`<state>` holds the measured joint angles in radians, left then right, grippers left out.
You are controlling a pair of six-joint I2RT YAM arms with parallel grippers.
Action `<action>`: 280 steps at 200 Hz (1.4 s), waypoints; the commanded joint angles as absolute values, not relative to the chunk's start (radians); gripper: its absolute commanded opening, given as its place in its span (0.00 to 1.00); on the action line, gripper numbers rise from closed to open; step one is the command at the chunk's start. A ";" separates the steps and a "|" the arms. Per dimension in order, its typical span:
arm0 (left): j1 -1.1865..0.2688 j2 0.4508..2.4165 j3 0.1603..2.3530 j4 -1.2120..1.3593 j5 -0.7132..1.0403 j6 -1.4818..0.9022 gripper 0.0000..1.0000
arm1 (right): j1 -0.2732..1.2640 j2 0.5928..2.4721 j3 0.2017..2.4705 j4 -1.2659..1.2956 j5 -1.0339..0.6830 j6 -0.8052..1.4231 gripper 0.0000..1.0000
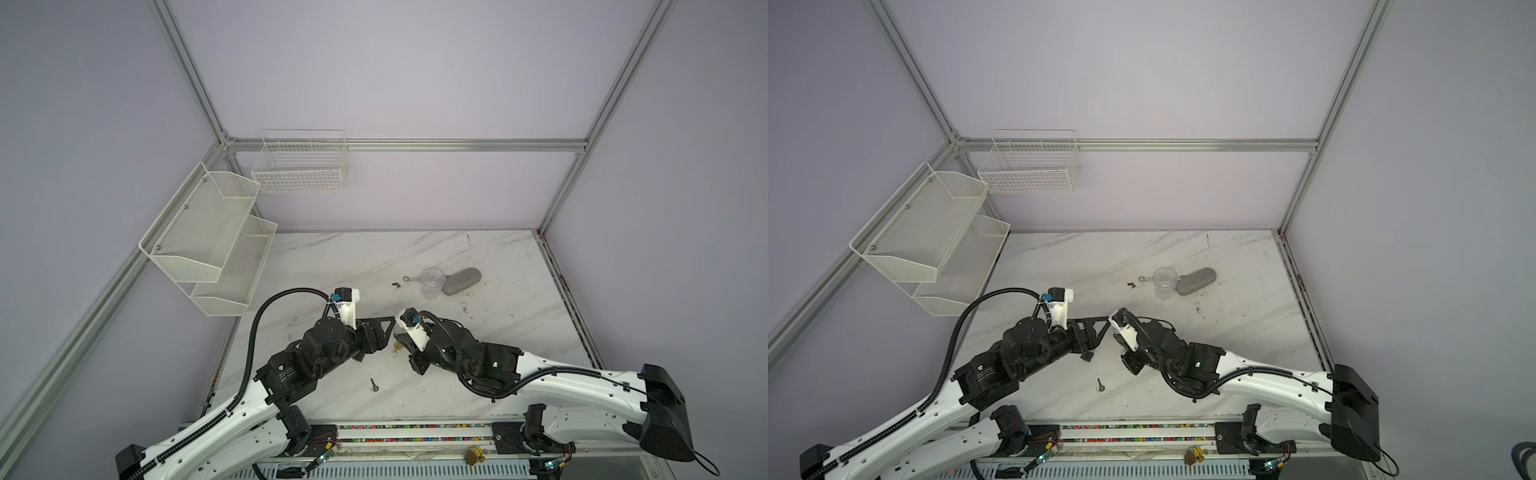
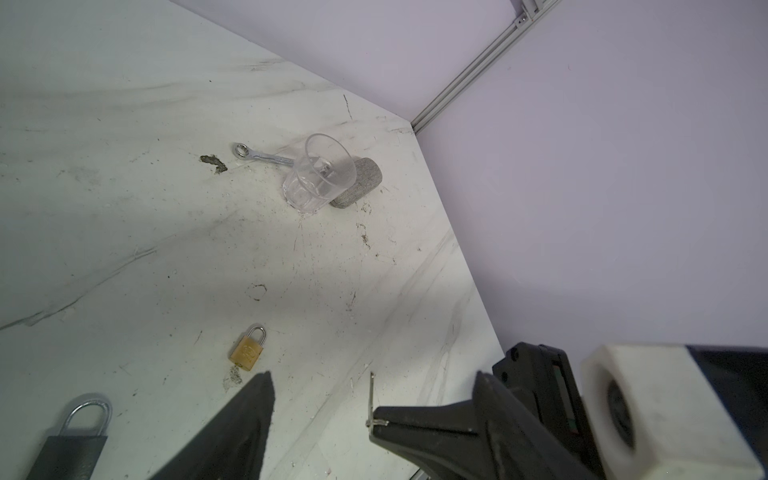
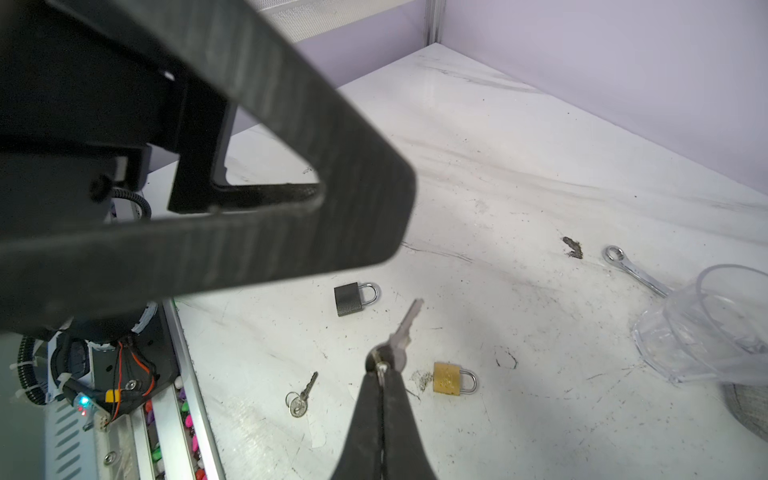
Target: Unlock with the key
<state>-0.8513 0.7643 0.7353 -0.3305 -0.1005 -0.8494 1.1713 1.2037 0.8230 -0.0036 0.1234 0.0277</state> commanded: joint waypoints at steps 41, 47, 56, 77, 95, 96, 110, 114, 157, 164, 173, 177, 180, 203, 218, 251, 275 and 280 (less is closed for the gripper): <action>-0.845 0.877 0.903 -0.385 -0.036 -0.811 0.53 | 1.170 1.198 0.835 0.057 0.109 -0.018 0.00; -0.845 0.887 0.908 -0.385 -0.031 -0.810 0.51 | 1.170 1.194 0.835 0.059 0.108 -0.017 0.00; -0.845 0.899 0.914 -0.386 -0.029 -0.808 0.48 | 1.170 1.190 0.832 0.061 0.106 -0.018 0.00; -0.841 0.925 0.924 -0.381 -0.027 -0.813 0.40 | 1.170 1.188 0.830 0.063 0.105 -0.018 0.00; -0.839 0.942 0.936 -0.379 -0.022 -0.815 0.33 | 1.170 1.193 0.830 0.060 0.102 -0.018 0.00; -0.839 0.944 0.936 -0.379 -0.022 -0.815 0.33 | 1.170 1.193 0.830 0.061 0.102 -0.018 0.00; -0.839 0.955 0.940 -0.379 -0.021 -0.816 0.29 | 1.170 1.191 0.828 0.063 0.105 -0.015 0.00; -0.838 0.958 0.940 -0.379 -0.022 -0.818 0.28 | 1.170 1.190 0.827 0.063 0.107 -0.016 0.00; -0.830 0.984 0.946 -0.385 -0.010 -0.825 0.16 | 1.170 1.183 0.822 0.060 0.122 -0.015 0.00; -0.828 0.987 0.946 -0.385 -0.010 -0.825 0.14 | 1.170 1.183 0.822 0.060 0.123 -0.016 0.00; -0.825 0.991 0.947 -0.385 -0.008 -0.825 0.11 | 1.170 1.184 0.822 0.058 0.125 -0.016 0.00; -0.825 0.992 0.947 -0.385 -0.006 -0.826 0.10 | 1.170 1.183 0.822 0.058 0.124 -0.015 0.00; -0.824 0.992 0.946 -0.385 -0.005 -0.827 0.08 | 1.170 1.183 0.822 0.059 0.125 -0.016 0.00; -0.816 1.000 0.946 -0.383 0.002 -0.827 0.00 | 1.170 1.184 0.823 0.055 0.135 -0.016 0.00; -0.808 1.001 0.945 -0.380 0.004 -0.827 0.00 | 1.170 1.177 0.822 0.058 0.143 -0.010 0.10; -0.768 0.984 0.927 -0.323 0.006 -0.786 0.00 | 1.169 1.133 0.806 0.067 0.187 0.066 0.41; -0.713 0.955 0.862 -0.150 0.061 -0.755 0.00 | 1.149 1.073 0.792 0.081 0.136 0.125 0.58; -0.704 0.950 0.845 -0.093 0.087 -0.747 0.00 | 1.135 1.064 0.793 0.082 0.097 0.143 0.59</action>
<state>-0.7506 0.9955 0.8467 -0.3332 0.0090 -0.8001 1.1675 1.1255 0.8062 0.0433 0.1516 0.0666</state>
